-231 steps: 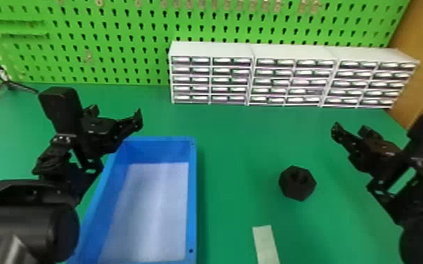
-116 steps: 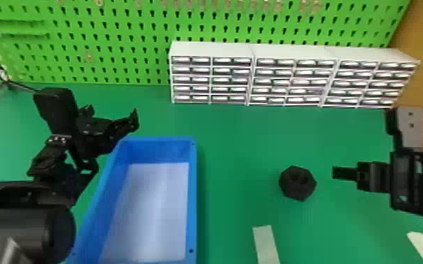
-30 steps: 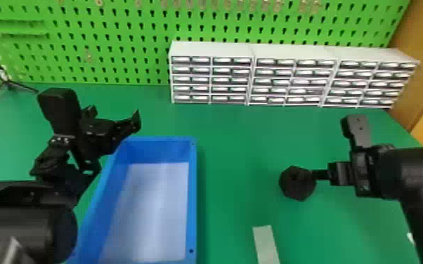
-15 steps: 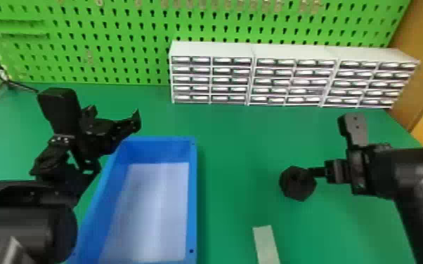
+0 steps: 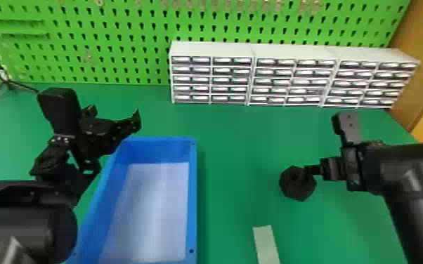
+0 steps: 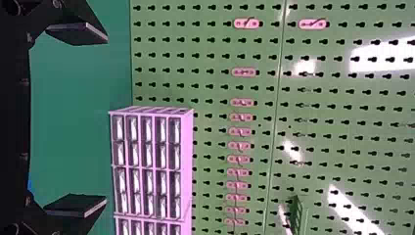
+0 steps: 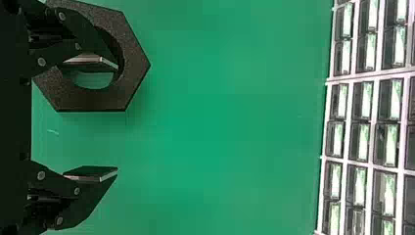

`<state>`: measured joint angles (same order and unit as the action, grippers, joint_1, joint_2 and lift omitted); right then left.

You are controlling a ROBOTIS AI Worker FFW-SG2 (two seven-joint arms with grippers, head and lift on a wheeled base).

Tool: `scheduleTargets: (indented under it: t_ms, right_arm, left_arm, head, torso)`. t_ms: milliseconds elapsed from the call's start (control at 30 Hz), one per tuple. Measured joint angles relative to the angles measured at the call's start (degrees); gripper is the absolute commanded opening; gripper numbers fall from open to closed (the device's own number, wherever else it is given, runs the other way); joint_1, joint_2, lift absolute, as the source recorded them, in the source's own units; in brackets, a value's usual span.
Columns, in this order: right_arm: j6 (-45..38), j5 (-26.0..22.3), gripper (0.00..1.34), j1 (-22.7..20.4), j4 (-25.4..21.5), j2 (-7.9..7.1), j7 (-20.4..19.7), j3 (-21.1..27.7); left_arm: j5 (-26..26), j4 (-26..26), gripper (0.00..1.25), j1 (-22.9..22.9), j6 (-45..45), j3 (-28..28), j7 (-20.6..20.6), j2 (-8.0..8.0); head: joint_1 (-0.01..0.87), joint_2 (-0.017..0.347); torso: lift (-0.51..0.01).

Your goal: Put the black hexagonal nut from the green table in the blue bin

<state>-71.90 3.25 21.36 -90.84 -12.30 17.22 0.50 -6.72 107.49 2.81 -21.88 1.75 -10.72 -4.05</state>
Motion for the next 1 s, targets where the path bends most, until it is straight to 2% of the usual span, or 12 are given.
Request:
scheduleTargets:
  t_ms: [400,1000]
  right_arm:
    - [3.4,3.1,0.83,0.1,3.8,1.28,2.3,0.6]
    - [7.2,3.8,0.83,0.2,7.1,1.71,2.9,0.5]
  left_arm:
    - [0.0,0.0,1.12,0.0,0.0,0.0,-0.1,-0.05]
    - [0.0,0.0,1.12,-0.1,0.0,0.0,-0.1,-0.06]
  head:
    - [0.692,0.008]
    - [0.692,0.008]
  torso:
    - [-0.097]
    - [-0.097]
